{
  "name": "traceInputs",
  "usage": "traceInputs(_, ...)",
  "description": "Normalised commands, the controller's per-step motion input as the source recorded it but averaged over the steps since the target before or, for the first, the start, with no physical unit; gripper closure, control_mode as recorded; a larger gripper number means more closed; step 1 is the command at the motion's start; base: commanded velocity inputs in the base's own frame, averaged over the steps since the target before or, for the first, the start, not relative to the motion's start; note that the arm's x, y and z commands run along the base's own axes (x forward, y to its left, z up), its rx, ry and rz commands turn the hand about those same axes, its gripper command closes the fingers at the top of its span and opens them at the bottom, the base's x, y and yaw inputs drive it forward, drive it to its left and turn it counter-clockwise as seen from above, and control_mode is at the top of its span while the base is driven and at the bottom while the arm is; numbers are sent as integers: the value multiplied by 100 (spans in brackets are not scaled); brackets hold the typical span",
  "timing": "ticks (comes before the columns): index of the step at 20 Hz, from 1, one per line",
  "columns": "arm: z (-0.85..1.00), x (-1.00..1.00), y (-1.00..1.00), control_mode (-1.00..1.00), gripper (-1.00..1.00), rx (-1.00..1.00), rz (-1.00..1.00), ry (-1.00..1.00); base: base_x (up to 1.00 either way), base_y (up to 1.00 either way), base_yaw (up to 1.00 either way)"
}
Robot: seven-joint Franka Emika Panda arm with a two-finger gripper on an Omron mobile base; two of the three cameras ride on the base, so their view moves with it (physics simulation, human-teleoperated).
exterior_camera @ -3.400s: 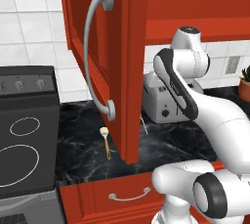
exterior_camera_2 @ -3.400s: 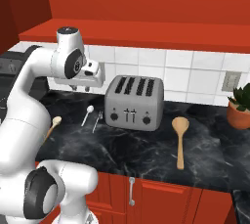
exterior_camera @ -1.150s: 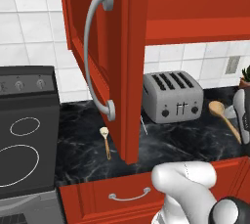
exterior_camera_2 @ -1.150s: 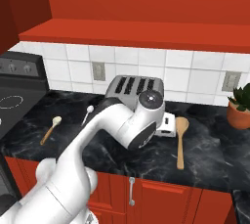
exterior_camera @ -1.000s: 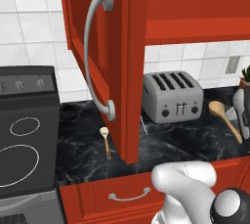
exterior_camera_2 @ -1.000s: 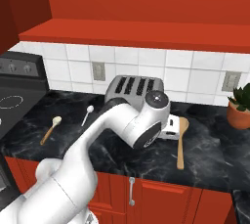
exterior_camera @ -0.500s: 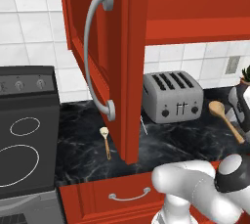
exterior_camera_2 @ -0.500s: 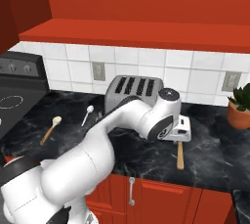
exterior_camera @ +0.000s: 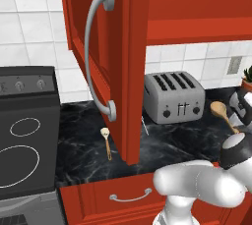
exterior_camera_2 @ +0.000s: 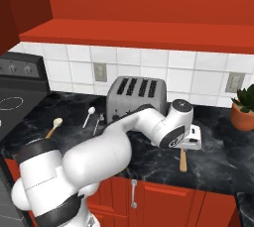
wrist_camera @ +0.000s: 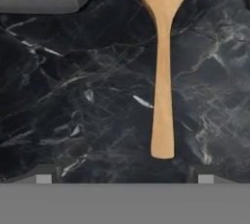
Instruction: Organize the utensils by type. Pick up the wooden spoons from the counter and place them in the open cabinet. Then pick up the metallic utensils from the counter and place them in the open drawer.
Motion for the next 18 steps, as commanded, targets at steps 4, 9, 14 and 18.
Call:
traceInputs(4,-25,46,0,-100,-100,0,-1,0,0,0,0)
traceInputs(9,-31,31,-10,-100,-100,0,0,3,0,0,0)
traceInputs(14,-37,33,-10,-100,-100,0,0,4,0,0,0)
traceInputs(18,-33,28,-13,-100,-100,0,0,1,0,0,0)
